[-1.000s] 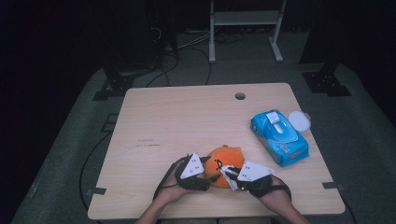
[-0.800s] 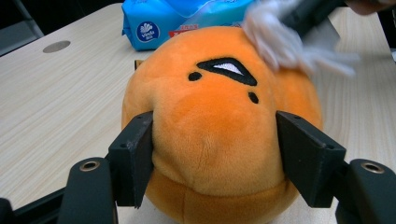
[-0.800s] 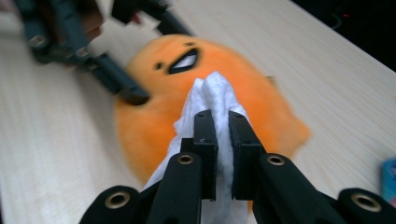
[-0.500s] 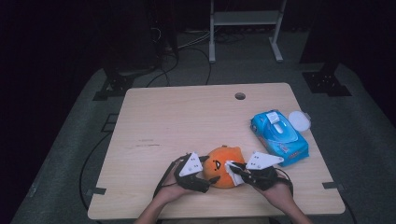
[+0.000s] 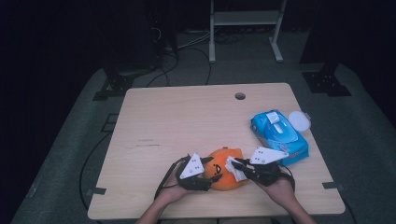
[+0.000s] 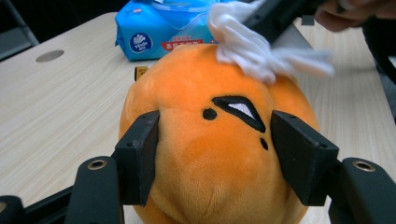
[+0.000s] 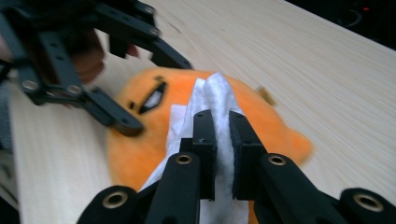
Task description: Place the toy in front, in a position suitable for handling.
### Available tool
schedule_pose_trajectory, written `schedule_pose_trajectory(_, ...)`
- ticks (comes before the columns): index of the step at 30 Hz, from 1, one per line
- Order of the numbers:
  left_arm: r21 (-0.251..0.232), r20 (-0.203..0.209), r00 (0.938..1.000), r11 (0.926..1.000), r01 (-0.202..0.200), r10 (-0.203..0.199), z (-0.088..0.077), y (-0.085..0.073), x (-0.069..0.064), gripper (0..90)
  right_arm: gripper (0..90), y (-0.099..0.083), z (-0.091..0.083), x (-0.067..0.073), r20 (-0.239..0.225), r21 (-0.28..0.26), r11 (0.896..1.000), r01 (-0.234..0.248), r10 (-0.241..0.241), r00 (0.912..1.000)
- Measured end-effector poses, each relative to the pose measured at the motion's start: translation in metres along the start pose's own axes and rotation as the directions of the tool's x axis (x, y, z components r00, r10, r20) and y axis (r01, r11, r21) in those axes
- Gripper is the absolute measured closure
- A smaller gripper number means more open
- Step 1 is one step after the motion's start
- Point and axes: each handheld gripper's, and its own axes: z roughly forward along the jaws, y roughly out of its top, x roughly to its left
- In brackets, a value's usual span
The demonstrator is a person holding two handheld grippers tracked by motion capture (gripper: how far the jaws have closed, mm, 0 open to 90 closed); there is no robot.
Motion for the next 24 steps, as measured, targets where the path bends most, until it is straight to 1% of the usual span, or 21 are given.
schedule_pose_trajectory(2,-0.008,0.005,1.0000,1.0000,0.000,0.000,0.000,-0.001,-0.001,35.7,82.4,-0.006,-0.006,-0.003,0.023,0.007,1.000,0.003,-0.003,0.9997)
schedule_pose_trajectory(4,-0.006,0.007,1.0000,1.0000,-0.006,0.006,0.001,-0.001,-0.003,35.8,82.5,-0.008,-0.007,-0.002,0.023,0.008,1.000,-0.002,0.001,0.9997)
schedule_pose_trajectory(6,-0.004,0.002,0.9996,0.9996,-0.027,0.027,0.002,0.001,-0.007,35.7,82.5,-0.006,-0.006,0.005,0.011,-0.006,1.000,0.009,-0.009,0.9999)
schedule_pose_trajectory(8,-0.002,0.006,0.9986,0.9986,-0.053,0.053,0.003,0.001,-0.010,35.7,82.4,0.000,-0.002,0.012,-0.015,-0.029,0.999,0.028,-0.028,0.9995)
schedule_pose_trajectory(9,0.003,0.003,0.9981,0.9981,-0.061,0.061,0.002,0.001,-0.011,35.7,82.4,0.002,0.000,0.017,-0.020,-0.032,0.999,0.043,-0.044,0.9988)
schedule_pose_trajectory(10,0.005,0.002,0.9982,0.9982,-0.060,0.060,0.002,0.001,-0.011,35.7,82.4,0.004,0.002,0.021,-0.012,-0.031,0.997,0.070,-0.070,0.9975)
schedule_pose_trajectory(11,0.001,0.007,0.9987,0.9987,-0.051,0.051,0.001,0.000,-0.010,35.8,82.4,0.005,0.003,0.023,0.000,-0.022,0.996,0.092,-0.092,0.9958)
schedule_pose_trajectory(12,-0.003,0.010,0.9990,0.9990,-0.044,0.044,0.001,-0.001,-0.010,35.9,82.4,0.005,0.003,0.023,0.000,-0.017,0.995,0.095,-0.095,0.9955)
schedule_pose_trajectory(14,-0.007,0.015,0.9991,0.9992,-0.040,0.040,0.001,-0.001,-0.008,36.0,82.3,0.003,0.001,0.015,0.002,-0.016,0.997,0.074,-0.074,0.9973)
schedule_pose_trajectory(16,-0.006,0.020,0.9991,0.9993,-0.038,0.038,0.001,-0.001,-0.008,36.0,82.4,-0.002,-0.002,0.006,0.037,-0.006,0.998,0.058,-0.058,0.9977)
schedule_pose_trajectory(17,-0.007,0.022,0.9991,0.9993,-0.036,0.036,0.001,-0.001,-0.008,36.0,82.4,-0.005,-0.005,0.001,0.051,0.000,0.999,0.038,-0.038,0.9980)
schedule_pose_trajectory(19,-0.008,0.039,0.9990,0.9997,-0.022,0.022,0.000,-0.001,-0.007,35.3,82.5,-0.009,-0.008,-0.007,0.063,0.002,1.000,0.003,-0.003,0.9980)
schedule_pose_trajectory(20,-0.009,0.059,0.9982,0.9999,-0.005,0.006,-0.001,0.001,-0.005,32.4,82.5,-0.011,-0.008,-0.009,0.053,0.003,1.000,-0.010,0.010,0.9986)
schedule_pose_trajectory(21,-0.003,0.076,0.9971,0.9999,0.012,-0.011,-0.002,0.004,-0.004,26.9,82.6,-0.012,-0.008,-0.009,0.039,0.004,1.000,-0.016,0.016,0.9991)
schedule_pose_trajectory(22,0.009,0.091,0.9954,0.9996,0.029,-0.029,-0.003,0.007,-0.001,21.7,82.7,-0.012,-0.007,-0.007,0.041,0.004,1.000,-0.007,0.007,0.9991)
schedule_pose_trajectory(23,0.014,0.117,0.9916,0.9984,0.055,-0.056,-0.004,0.009,0.002,16.3,82.8,-0.012,-0.006,-0.003,0.043,0.005,1.000,0.006,-0.006,0.9990)
schedule_pose_trajectory(24,0.016,0.125,0.9884,0.9962,0.085,-0.087,-0.005,0.011,0.006,12.5,82.8,-0.011,-0.005,0.000,0.041,0.000,1.000,0.015,-0.015,0.9991)
